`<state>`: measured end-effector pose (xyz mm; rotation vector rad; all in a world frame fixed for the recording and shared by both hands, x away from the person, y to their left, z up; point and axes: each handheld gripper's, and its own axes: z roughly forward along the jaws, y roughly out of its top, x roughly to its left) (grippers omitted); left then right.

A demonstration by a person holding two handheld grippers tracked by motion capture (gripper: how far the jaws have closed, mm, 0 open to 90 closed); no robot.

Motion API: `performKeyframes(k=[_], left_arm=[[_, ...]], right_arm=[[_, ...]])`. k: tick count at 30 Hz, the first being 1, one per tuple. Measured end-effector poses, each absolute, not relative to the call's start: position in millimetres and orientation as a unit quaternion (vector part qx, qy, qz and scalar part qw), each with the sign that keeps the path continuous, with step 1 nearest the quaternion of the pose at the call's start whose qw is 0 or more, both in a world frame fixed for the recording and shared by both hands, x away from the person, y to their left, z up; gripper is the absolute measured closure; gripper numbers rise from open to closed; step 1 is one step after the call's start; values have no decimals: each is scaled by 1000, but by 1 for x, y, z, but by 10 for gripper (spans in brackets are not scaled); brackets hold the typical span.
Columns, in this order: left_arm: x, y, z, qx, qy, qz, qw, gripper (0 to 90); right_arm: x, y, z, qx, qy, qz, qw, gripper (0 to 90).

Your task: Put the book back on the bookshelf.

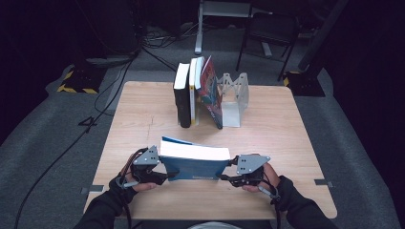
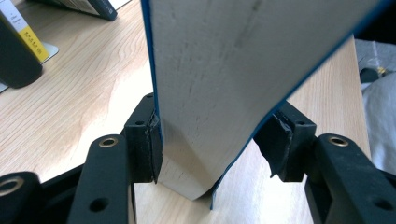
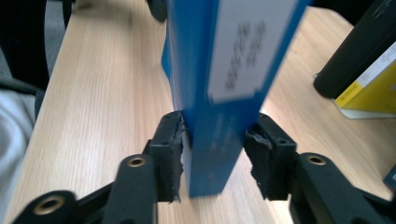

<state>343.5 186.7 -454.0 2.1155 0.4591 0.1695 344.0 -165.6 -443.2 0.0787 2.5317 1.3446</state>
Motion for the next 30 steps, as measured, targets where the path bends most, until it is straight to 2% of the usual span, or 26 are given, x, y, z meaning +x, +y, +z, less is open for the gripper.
performKeyframes(k=[4,7,14,22,30], left_arm=[[358,176,-456,859,181,51,477,458],[367,162,-456,861,165,42,478,451],[382,127,-455,865,148,37,478,405],[400,101,-457,856,160,62,488,344],[401,93,-460,852,182,77,485,311]], right_arm=[[344,-162,-424,37,851,501,155,503],[345,-169,-414,39,838,524,147,527],[333,-188,-397,48,837,517,171,562],[335,-210,-394,121,830,515,178,583],[334,-217,-392,143,828,506,193,577]])
